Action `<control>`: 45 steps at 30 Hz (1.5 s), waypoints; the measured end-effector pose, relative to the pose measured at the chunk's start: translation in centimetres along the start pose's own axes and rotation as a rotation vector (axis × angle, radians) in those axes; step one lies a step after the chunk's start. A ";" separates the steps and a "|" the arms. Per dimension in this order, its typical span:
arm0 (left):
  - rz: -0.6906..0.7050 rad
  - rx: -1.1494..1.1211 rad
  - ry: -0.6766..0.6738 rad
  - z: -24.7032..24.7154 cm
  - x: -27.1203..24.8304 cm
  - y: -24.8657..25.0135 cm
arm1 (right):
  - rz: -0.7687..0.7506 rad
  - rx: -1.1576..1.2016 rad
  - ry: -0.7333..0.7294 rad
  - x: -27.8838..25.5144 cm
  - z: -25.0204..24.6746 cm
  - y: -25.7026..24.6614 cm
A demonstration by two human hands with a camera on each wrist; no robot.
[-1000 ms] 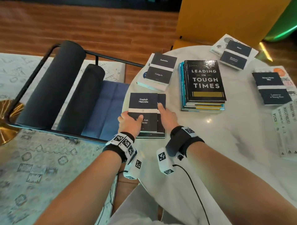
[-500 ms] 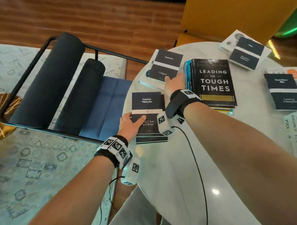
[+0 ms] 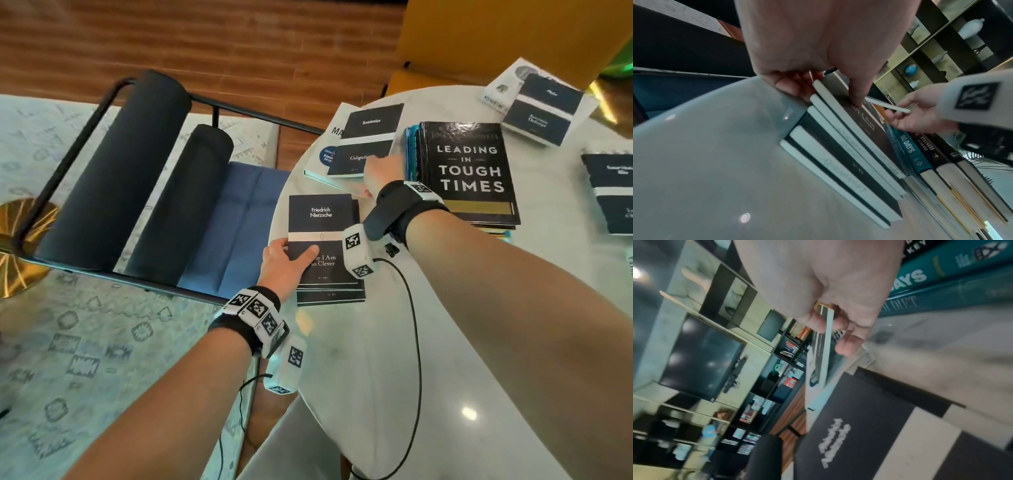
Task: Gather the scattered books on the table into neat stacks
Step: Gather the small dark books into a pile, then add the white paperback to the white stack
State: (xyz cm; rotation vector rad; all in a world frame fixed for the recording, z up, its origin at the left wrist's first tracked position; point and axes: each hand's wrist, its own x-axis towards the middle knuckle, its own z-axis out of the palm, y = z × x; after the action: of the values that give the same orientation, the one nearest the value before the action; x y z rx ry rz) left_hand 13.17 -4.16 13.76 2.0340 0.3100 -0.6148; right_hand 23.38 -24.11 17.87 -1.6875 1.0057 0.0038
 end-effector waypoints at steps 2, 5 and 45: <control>0.001 0.002 0.015 -0.1 -0.3 0.4 | -0.006 0.195 0.061 -1.6 -0.8 -0.6; -0.007 0.032 0.016 -0.1 -0.7 0.8 | -0.077 0.259 -0.005 -5.6 -2.8 -0.3; 0.221 0.738 -0.065 -0.6 10.6 14.2 | 0.027 -0.510 -0.259 -2.3 -2.9 -0.2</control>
State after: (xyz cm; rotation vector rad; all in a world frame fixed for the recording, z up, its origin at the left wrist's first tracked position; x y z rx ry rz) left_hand 28.64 -11.21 18.65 2.6897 -0.2205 -0.7200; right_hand 20.70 -25.04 20.26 -2.0653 0.8746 0.5229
